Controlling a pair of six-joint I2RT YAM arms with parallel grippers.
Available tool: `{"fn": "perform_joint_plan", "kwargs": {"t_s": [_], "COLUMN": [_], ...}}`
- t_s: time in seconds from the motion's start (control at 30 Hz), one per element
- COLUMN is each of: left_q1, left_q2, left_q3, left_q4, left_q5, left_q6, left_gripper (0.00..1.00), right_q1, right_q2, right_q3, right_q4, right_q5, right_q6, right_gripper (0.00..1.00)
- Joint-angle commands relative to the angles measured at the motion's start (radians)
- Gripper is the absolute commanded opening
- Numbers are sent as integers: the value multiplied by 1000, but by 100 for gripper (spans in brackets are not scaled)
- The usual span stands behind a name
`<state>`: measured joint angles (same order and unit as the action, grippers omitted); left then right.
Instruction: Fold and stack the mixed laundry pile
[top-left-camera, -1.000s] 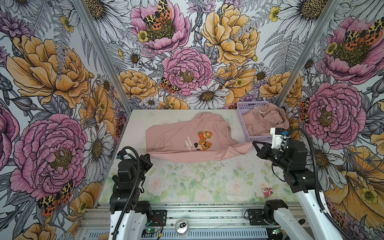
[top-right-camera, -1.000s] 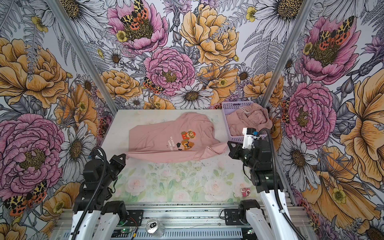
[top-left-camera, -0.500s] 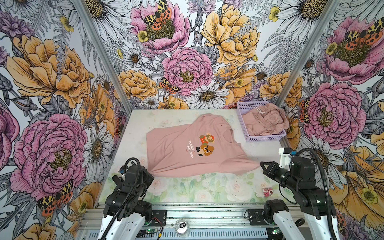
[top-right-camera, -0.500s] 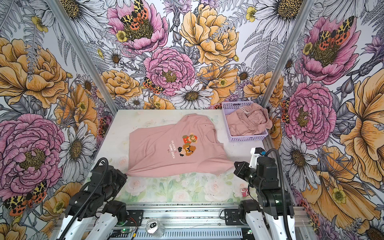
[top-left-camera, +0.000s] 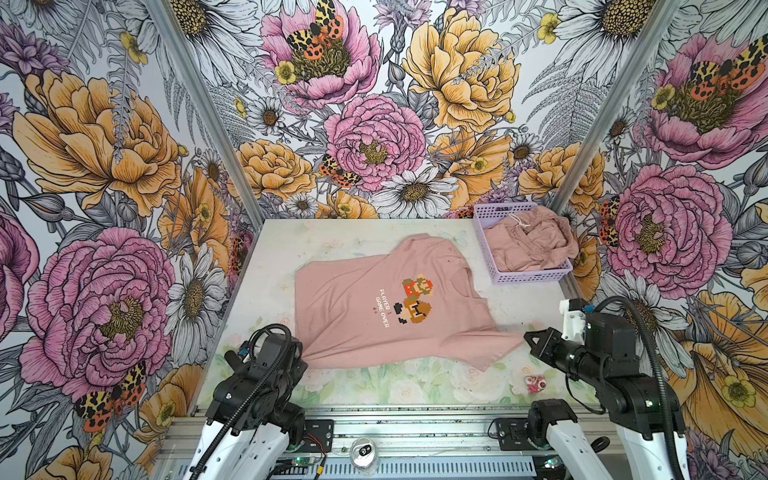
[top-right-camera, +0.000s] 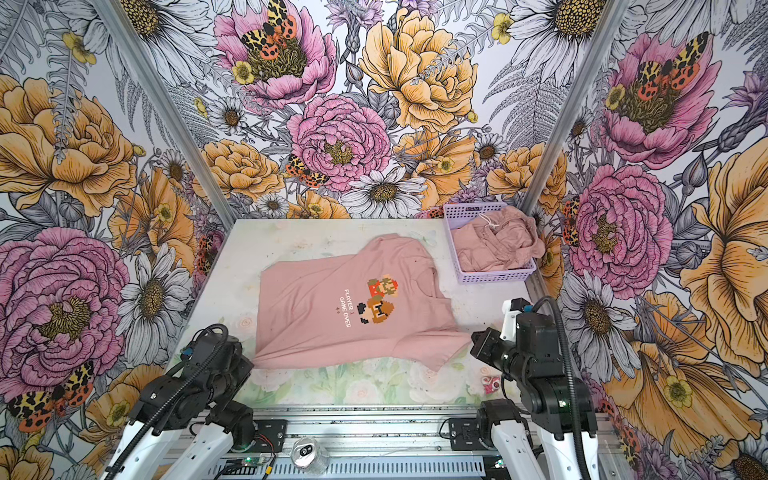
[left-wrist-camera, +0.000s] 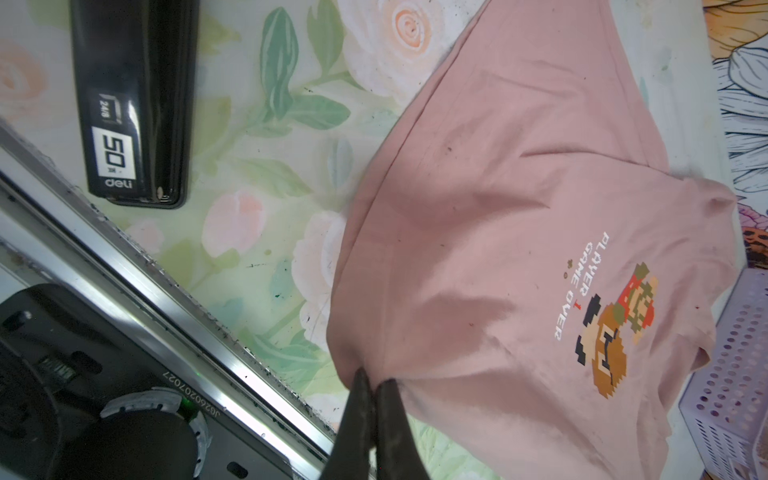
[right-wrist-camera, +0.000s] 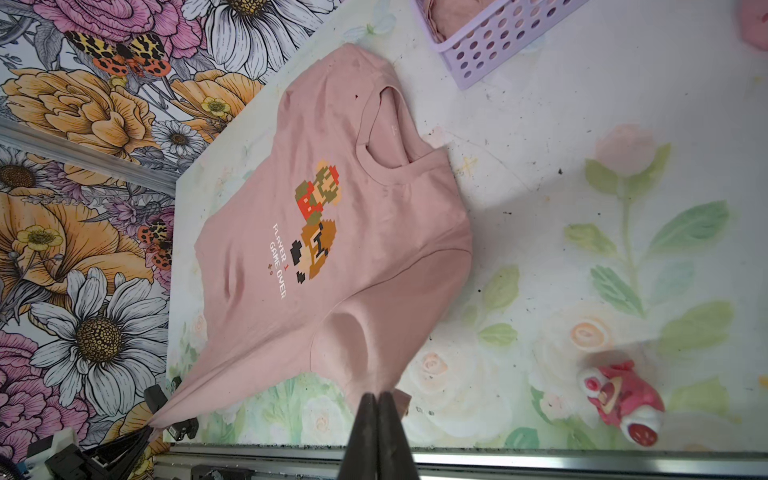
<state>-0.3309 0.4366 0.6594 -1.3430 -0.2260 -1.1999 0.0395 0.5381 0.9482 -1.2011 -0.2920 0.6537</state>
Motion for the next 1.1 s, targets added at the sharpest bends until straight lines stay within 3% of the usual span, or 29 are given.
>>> {"fn": "perform_joint_plan", "kwargs": {"t_s": [0.0, 0.23, 0.43, 0.63, 1.07], "left_q1": [-5, -2, 40, 83, 176], "left_q2": [24, 88, 216, 306, 404], "left_q3": [-12, -41, -100, -23, -18], "left_q4": [-19, 52, 292, 327, 365], "left_q5": [-54, -75, 52, 73, 97], "left_q6": [-72, -52, 86, 253, 303], "left_gripper": [0, 0, 0, 0, 0], "right_q1": [7, 31, 37, 35, 40], "right_q2": [87, 372, 563, 672, 823], "right_q3": [-6, 81, 205, 268, 299], "right_q4": [119, 214, 255, 255, 335], "right_q5": [-13, 30, 110, 169, 190], "right_q6": [-17, -51, -102, -124, -148], "right_gripper": [0, 0, 0, 0, 0]}}
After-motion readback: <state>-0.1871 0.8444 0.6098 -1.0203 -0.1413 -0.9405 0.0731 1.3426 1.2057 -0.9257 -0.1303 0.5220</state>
